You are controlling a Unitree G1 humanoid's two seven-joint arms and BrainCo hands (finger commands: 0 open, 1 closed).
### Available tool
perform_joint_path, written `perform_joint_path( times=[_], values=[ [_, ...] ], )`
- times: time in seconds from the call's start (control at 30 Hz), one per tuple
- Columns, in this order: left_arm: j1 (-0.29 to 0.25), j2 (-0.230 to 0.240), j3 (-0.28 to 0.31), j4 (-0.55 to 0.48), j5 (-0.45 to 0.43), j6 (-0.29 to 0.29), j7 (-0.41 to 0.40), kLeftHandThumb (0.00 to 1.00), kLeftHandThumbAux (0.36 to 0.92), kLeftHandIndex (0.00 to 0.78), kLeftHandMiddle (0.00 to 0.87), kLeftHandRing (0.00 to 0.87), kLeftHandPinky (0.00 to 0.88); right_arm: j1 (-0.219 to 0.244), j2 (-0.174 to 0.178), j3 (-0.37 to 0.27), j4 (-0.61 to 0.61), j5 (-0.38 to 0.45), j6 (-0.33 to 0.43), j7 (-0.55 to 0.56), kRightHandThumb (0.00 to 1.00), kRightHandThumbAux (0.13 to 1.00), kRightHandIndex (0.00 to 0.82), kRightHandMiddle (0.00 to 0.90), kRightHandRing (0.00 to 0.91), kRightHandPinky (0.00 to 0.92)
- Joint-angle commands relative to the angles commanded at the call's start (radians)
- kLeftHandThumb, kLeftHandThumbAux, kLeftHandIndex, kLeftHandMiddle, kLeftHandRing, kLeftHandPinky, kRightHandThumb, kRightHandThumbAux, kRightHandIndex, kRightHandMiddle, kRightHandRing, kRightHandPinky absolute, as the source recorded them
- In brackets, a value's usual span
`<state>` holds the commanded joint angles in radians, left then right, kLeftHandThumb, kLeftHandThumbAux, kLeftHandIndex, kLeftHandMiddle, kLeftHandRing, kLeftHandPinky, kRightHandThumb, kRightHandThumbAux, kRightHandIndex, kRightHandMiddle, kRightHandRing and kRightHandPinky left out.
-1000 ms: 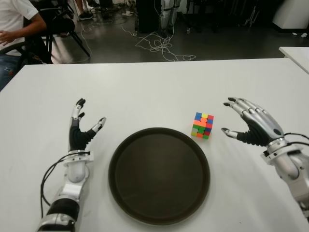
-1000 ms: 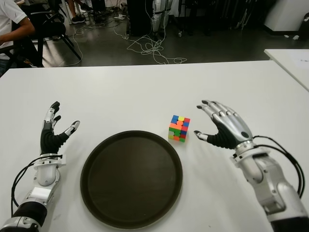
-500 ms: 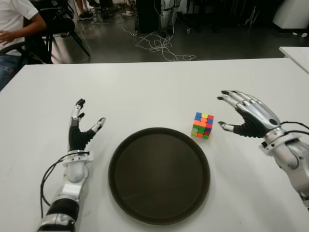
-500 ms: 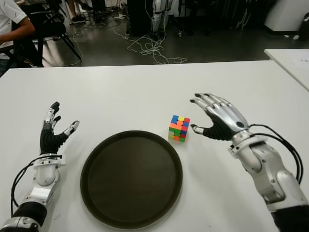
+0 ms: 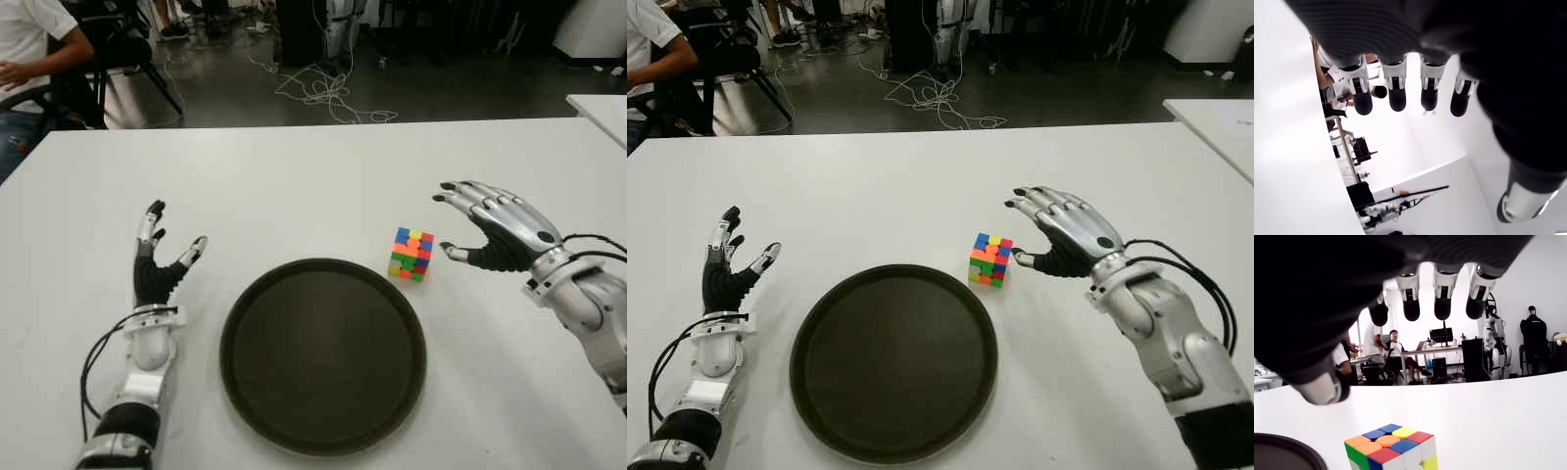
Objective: Pick up the Rubik's Cube and put it in the plate
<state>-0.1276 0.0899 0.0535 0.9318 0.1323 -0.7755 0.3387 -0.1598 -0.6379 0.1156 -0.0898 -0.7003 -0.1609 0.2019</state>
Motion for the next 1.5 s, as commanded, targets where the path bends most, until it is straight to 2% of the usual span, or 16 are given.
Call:
perform_joint_path(
  times=[0.13, 0.4, 0.6, 0.87, 1.13, 1.27, 1.4, 1.5],
  values=[
    [-0.001, -0.001, 0.001, 0.000, -0.006, 0.001, -0.002, 0.209, 0.640, 0.001, 0.034, 0.001, 0.000, -0.007, 0.003, 0.005, -0.006, -0.003, 0.011, 0.014, 0.420, 0.567, 0.000, 0.000, 0.000, 0.000],
    [-0.006, -0.002, 0.003, 0.011, -0.018, 0.001, -0.009, 0.226, 0.619, 0.012, 0.044, 0.011, 0.000, -0.031, 0.014, 0.022, -0.013, 0.002, 0.037, 0.050, 0.448, 0.573, 0.000, 0.000, 0.000, 0.008],
    [-0.008, 0.000, 0.004, 0.016, -0.017, -0.004, -0.013, 0.218, 0.638, 0.008, 0.049, 0.015, 0.000, -0.047, 0.013, 0.035, 0.005, -0.001, 0.022, 0.041, 0.450, 0.561, 0.000, 0.000, 0.000, 0.001],
    [-0.008, -0.002, 0.004, 0.012, -0.021, -0.006, -0.018, 0.217, 0.642, 0.009, 0.044, 0.008, 0.000, -0.070, 0.019, 0.055, 0.009, -0.002, 0.040, 0.057, 0.439, 0.537, 0.000, 0.000, 0.000, 0.004],
    [-0.007, 0.002, 0.002, 0.013, -0.018, -0.007, -0.022, 0.234, 0.653, 0.009, 0.050, 0.014, 0.000, -0.089, 0.017, 0.069, -0.013, 0.004, 0.103, 0.138, 0.336, 0.458, 0.000, 0.000, 0.000, 0.000],
    [-0.007, 0.002, 0.002, 0.014, -0.018, -0.007, -0.022, 0.232, 0.658, 0.006, 0.049, 0.017, 0.000, -0.095, 0.016, 0.075, -0.030, 0.003, 0.138, 0.185, 0.285, 0.449, 0.000, 0.000, 0.000, 0.000],
    [-0.007, 0.001, 0.003, 0.013, -0.023, -0.006, -0.028, 0.224, 0.659, 0.002, 0.036, 0.007, 0.000, -0.095, 0.032, 0.076, -0.053, 0.001, 0.181, 0.207, 0.088, 0.490, 0.000, 0.000, 0.000, 0.000],
    [-0.007, 0.000, 0.003, 0.012, -0.024, -0.006, -0.030, 0.219, 0.659, 0.002, 0.036, 0.006, 0.000, -0.096, 0.039, 0.079, -0.062, -0.001, 0.203, 0.213, 0.029, 0.500, 0.000, 0.000, 0.000, 0.000]
  ],
)
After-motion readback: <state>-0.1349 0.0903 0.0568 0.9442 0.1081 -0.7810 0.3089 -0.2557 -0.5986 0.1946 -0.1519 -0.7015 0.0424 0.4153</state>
